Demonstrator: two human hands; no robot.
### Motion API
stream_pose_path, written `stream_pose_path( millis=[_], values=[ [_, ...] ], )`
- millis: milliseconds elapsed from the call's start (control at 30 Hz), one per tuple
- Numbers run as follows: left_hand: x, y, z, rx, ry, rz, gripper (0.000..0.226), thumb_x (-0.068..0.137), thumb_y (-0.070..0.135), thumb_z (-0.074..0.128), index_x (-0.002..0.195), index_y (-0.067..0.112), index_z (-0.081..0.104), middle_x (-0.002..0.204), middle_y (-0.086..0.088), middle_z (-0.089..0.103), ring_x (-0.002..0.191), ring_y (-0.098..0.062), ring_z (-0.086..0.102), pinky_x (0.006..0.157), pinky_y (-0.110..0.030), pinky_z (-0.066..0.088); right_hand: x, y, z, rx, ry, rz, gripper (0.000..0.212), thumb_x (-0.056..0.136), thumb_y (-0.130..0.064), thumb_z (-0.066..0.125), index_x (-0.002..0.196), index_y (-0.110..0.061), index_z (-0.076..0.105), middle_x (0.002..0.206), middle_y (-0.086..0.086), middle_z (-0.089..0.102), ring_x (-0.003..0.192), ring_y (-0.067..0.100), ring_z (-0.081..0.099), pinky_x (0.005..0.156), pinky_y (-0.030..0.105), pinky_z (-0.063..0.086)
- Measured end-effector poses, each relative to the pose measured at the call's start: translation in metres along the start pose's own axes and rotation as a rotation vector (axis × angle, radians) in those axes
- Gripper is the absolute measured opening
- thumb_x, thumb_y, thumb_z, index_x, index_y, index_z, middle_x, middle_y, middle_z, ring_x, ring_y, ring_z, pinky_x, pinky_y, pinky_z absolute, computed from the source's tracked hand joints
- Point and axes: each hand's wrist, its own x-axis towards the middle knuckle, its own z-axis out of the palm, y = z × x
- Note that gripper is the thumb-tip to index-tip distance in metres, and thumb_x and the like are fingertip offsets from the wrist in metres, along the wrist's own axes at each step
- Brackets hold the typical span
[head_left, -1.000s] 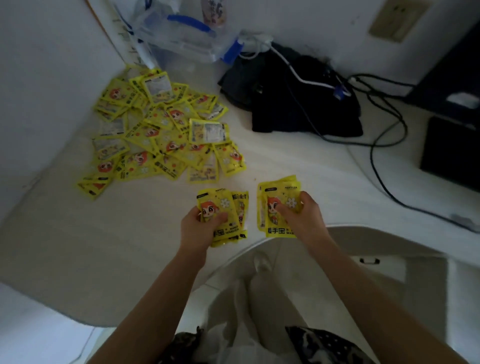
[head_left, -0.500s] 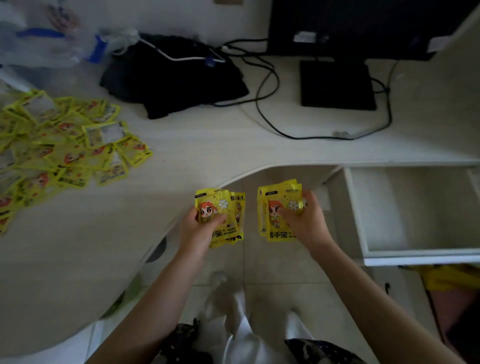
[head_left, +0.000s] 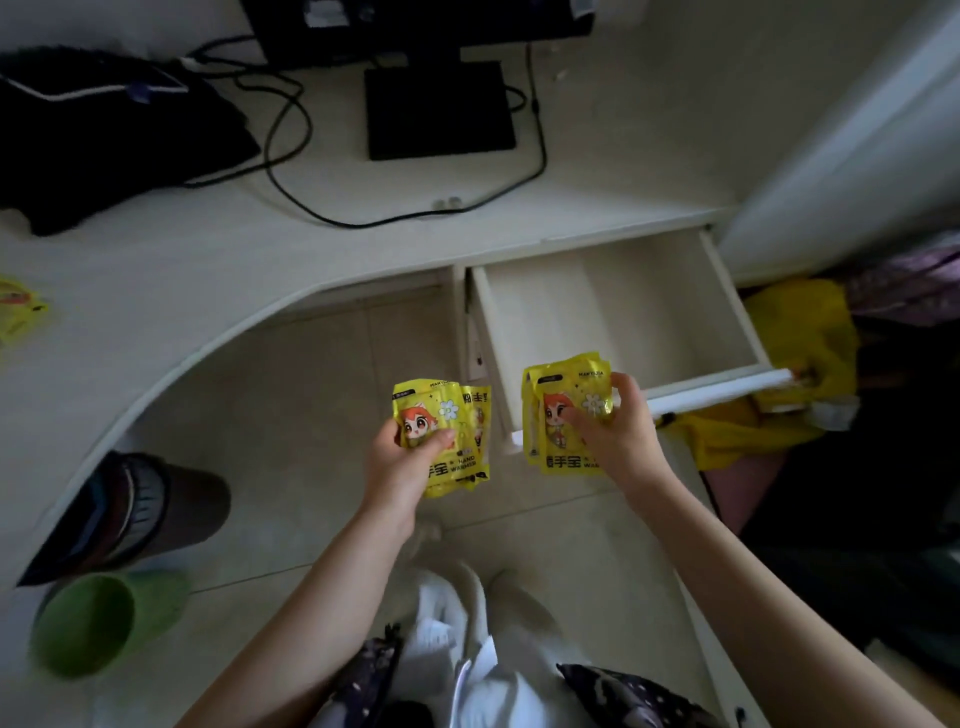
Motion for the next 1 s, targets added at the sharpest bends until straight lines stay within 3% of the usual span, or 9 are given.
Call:
stream_pose_path(
  millis=[200, 367, 700, 767, 1000],
  values=[
    [0.001, 0.004, 0.060, 0.024, -0.066, -0.025, 0.029, 0.072, 0.008, 0.080, 0.096, 0.014, 0.066, 0.095, -0.009, 0.074, 0.088, -0.029, 0.071, 0.078, -0.046, 0.059, 0.026, 0.021, -0.048, 0.041, 0.049, 0.029, 0.044, 0.077, -0.029, 0.076, 0.110, -0.027, 0.047, 0.103, 0.002, 0.065, 0.096, 0.027, 0.066, 0.079, 0.052, 0.057],
    [0.017, 0.016, 0.097, 0.011, -0.076, -0.033, 0.028, 0.075, 0.006, 0.077, 0.099, 0.012, 0.065, 0.094, -0.008, 0.074, 0.085, -0.024, 0.070, 0.072, -0.032, 0.056, 0.060, 0.019, -0.066, 0.034, 0.039, 0.016, 0.045, 0.079, -0.025, 0.074, 0.114, -0.025, 0.046, 0.102, -0.001, 0.063, 0.097, 0.026, 0.065, 0.082, 0.053, 0.056],
    [0.081, 0.039, 0.172, 0.058, -0.078, -0.151, 0.035, 0.073, 0.014, 0.079, 0.106, 0.014, 0.065, 0.101, -0.005, 0.072, 0.096, -0.023, 0.067, 0.093, -0.041, 0.051, 0.150, 0.003, -0.082, 0.039, 0.004, 0.084, 0.055, 0.082, -0.026, 0.073, 0.128, -0.018, 0.044, 0.115, 0.009, 0.063, 0.100, 0.028, 0.065, 0.081, 0.052, 0.057],
    [0.091, 0.038, 0.182, 0.083, -0.068, -0.167, 0.039, 0.071, 0.017, 0.081, 0.107, 0.014, 0.065, 0.102, -0.006, 0.072, 0.096, -0.025, 0.067, 0.092, -0.044, 0.052, 0.165, 0.002, -0.081, 0.040, -0.003, 0.112, 0.054, 0.081, -0.025, 0.073, 0.126, -0.018, 0.044, 0.114, 0.009, 0.063, 0.101, 0.029, 0.065, 0.082, 0.052, 0.057],
    [0.111, 0.027, 0.208, 0.123, 0.010, -0.228, 0.032, 0.076, 0.015, 0.078, 0.104, 0.013, 0.063, 0.097, -0.004, 0.069, 0.086, -0.020, 0.065, 0.079, -0.032, 0.051, 0.203, 0.011, -0.073, -0.093, -0.061, 0.178, 0.056, 0.083, -0.026, 0.070, 0.131, -0.017, 0.043, 0.113, 0.007, 0.061, 0.103, 0.028, 0.062, 0.088, 0.049, 0.054]
  ],
)
